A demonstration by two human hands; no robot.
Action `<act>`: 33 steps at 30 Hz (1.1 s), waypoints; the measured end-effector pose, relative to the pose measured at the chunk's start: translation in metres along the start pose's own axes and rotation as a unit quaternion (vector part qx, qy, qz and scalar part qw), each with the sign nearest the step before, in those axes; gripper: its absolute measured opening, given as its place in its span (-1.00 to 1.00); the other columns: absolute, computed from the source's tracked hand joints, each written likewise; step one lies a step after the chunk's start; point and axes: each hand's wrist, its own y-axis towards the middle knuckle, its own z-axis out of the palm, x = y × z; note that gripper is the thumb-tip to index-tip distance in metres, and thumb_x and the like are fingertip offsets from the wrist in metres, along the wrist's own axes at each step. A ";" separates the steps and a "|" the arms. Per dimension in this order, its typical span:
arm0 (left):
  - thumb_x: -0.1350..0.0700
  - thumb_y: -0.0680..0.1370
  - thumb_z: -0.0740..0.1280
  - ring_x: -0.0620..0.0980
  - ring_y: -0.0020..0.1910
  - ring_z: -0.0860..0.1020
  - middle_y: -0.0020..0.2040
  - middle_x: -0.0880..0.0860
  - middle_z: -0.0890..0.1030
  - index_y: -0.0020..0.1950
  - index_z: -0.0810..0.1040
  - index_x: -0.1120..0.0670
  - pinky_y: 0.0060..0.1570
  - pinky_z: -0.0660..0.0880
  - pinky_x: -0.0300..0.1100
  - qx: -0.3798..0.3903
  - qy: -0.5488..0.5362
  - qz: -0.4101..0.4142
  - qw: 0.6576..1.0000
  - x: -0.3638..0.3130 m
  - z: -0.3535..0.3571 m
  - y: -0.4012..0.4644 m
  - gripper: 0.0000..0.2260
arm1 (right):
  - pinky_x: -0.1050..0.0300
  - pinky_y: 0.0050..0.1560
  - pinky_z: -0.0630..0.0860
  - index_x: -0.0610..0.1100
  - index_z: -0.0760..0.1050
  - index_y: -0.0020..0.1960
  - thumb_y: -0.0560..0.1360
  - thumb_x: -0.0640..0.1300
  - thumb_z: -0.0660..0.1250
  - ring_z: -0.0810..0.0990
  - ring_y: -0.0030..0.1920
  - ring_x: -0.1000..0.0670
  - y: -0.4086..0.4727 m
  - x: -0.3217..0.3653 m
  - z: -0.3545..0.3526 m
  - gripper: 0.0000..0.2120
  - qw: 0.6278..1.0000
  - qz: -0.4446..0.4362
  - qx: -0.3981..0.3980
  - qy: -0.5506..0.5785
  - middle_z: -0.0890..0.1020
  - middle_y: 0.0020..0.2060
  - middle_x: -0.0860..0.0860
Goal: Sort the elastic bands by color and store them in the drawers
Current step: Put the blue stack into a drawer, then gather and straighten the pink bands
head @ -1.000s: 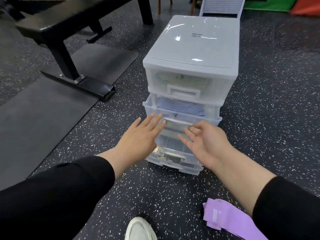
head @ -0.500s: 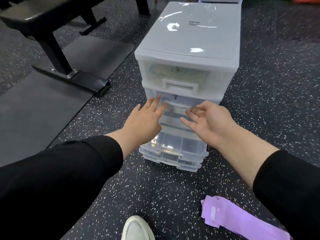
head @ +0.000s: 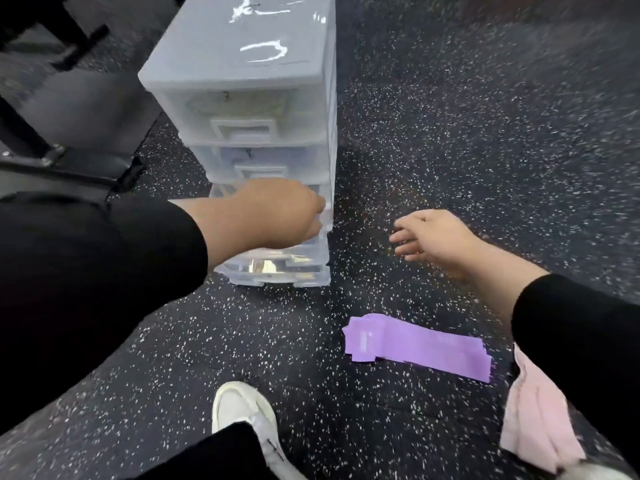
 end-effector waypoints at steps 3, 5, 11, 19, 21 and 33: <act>-0.11 0.69 0.15 0.14 0.19 0.57 0.25 0.08 0.61 0.38 0.50 0.05 0.05 0.50 -0.05 0.055 0.061 0.056 0.995 -0.044 -0.019 0.009 -0.64 | -0.04 -0.09 0.63 -0.15 0.59 0.01 0.63 -0.12 0.24 0.66 -0.18 -0.07 -0.015 -0.030 -0.030 -0.82 0.997 -0.005 -0.030 -0.076 0.73 -0.05 -0.11; -0.10 0.69 0.16 0.13 0.10 0.56 0.16 0.06 0.61 0.35 0.51 0.06 0.01 0.51 -0.01 0.064 0.066 0.066 0.994 -0.072 -0.024 0.017 -0.65 | -0.10 -0.03 0.65 -0.17 0.61 0.01 0.64 -0.13 0.22 0.67 -0.16 -0.09 -0.027 -0.049 -0.043 -0.79 0.988 -0.005 -0.017 -0.154 0.72 -0.07 -0.08; -0.05 0.67 0.18 0.14 0.06 0.55 0.14 0.08 0.62 0.15 0.52 0.06 -0.12 0.43 -0.04 0.071 -0.036 0.048 0.996 -0.153 0.031 0.036 -0.76 | -0.04 -0.06 0.62 -0.04 0.63 0.05 0.63 -0.06 0.23 0.69 -0.10 -0.13 -0.044 -0.104 -0.067 -0.81 0.947 -0.007 0.029 -0.320 0.70 -0.16 0.04; 0.03 0.67 0.15 0.14 0.05 0.56 0.13 0.08 0.59 0.23 0.51 0.08 -0.12 0.44 -0.03 0.108 -0.094 0.082 0.986 -0.244 0.099 0.043 -0.76 | 0.01 0.17 0.55 -0.13 0.53 0.33 0.65 -0.08 0.22 0.62 0.12 -0.13 -0.049 -0.175 -0.103 -0.69 0.934 0.048 0.000 -0.353 0.65 0.20 -0.08; 0.03 0.66 0.16 0.16 0.09 0.56 0.12 0.08 0.58 0.21 0.50 0.09 -0.11 0.43 -0.03 0.102 -0.117 0.082 0.984 -0.263 0.098 0.054 -0.78 | 0.04 0.22 0.49 -0.17 0.46 0.41 0.64 -0.09 0.23 0.57 0.24 -0.17 -0.048 -0.194 -0.118 -0.63 0.935 0.084 -0.030 -0.342 0.59 0.30 -0.12; 0.07 0.65 0.14 0.10 -0.03 0.45 0.13 0.07 0.56 0.23 0.47 0.11 -0.10 0.38 -0.07 0.142 -0.245 0.049 0.958 -0.327 0.114 0.111 -0.78 | -0.07 0.18 0.48 -0.28 0.39 0.34 0.58 -0.04 0.28 0.51 0.20 -0.28 -0.034 -0.271 -0.162 -0.57 0.920 0.256 -0.161 -0.249 0.46 0.28 -0.25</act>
